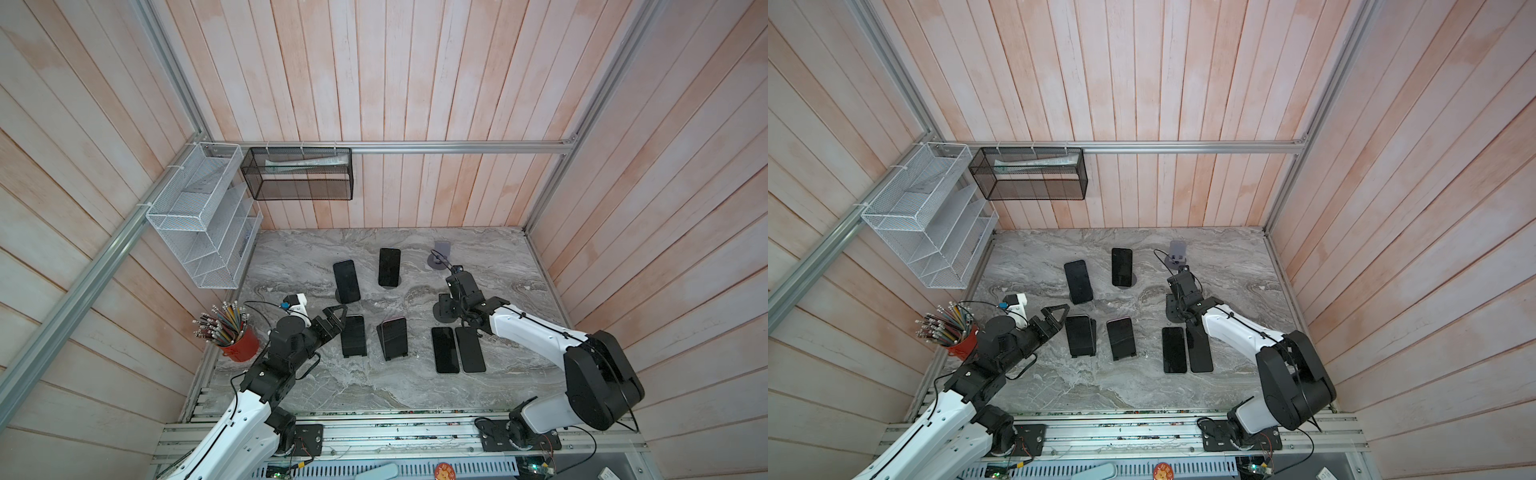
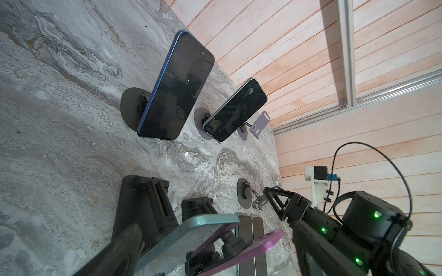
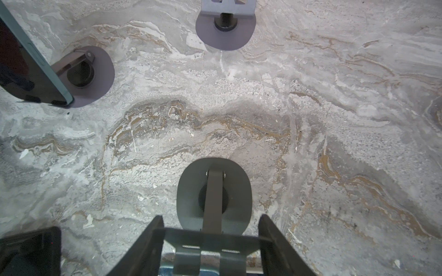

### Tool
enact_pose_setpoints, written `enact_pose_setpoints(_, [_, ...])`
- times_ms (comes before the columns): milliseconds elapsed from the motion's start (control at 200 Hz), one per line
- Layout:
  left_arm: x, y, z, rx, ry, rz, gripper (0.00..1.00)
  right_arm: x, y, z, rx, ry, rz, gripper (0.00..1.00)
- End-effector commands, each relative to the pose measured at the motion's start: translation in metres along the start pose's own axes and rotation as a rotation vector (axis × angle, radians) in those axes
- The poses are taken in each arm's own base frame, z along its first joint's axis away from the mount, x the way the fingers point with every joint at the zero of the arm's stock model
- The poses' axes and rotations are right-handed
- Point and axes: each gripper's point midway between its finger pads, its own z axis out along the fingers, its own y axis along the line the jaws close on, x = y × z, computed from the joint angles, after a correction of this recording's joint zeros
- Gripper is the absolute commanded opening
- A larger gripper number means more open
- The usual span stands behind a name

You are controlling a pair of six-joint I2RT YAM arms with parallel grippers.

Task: Remove the phone from the phone stand
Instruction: Pick up the phone stand from the center of the table.

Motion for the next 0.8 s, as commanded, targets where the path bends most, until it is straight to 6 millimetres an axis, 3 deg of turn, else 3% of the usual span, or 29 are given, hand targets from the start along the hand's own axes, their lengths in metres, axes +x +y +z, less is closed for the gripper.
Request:
enact_pose_setpoints(0, [-0.004,-0.004,-0.001,0.014,-0.016,0.012,1.00,-0.019,0.003,-0.011,-0.018,-0.068,0.006,0.52])
enact_pose_setpoints(300, [-0.007,-0.004,-0.003,0.010,-0.029,0.014,1.00,-0.054,0.024,-0.009,-0.077,-0.122,-0.002,0.51])
enact_pose_setpoints(595, [-0.010,-0.005,-0.005,0.002,-0.042,0.030,1.00,-0.119,0.042,-0.002,-0.067,-0.259,-0.038,0.51])
enact_pose_setpoints(795, [-0.016,-0.013,0.002,-0.010,-0.027,0.044,1.00,-0.158,0.053,0.024,-0.080,-0.283,-0.049,0.51])
